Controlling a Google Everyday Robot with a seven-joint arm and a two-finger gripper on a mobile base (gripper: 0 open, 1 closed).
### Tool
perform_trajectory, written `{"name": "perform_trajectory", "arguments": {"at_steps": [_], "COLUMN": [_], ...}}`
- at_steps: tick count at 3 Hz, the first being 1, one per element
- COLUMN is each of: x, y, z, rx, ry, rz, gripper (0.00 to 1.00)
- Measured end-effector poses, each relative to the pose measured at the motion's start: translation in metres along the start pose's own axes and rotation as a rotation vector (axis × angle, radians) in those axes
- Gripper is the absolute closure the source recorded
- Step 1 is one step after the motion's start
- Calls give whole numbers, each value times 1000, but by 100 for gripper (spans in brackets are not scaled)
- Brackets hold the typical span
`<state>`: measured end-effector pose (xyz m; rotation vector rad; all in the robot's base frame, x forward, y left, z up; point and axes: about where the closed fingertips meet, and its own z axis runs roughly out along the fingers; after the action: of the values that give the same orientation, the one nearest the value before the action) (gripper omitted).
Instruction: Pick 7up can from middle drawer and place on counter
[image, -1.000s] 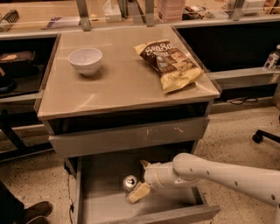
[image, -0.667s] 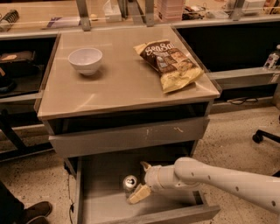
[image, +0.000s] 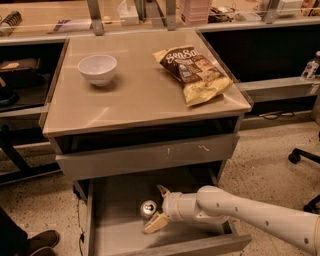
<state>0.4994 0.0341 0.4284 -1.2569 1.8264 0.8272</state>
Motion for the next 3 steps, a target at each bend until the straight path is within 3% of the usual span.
{"name": "perform_trajectory", "arguments": {"at_steps": [3], "x": [8], "y": [12], "z": [16], "rx": [-41], "ry": [-11], "rz": [20], "gripper": [0]}}
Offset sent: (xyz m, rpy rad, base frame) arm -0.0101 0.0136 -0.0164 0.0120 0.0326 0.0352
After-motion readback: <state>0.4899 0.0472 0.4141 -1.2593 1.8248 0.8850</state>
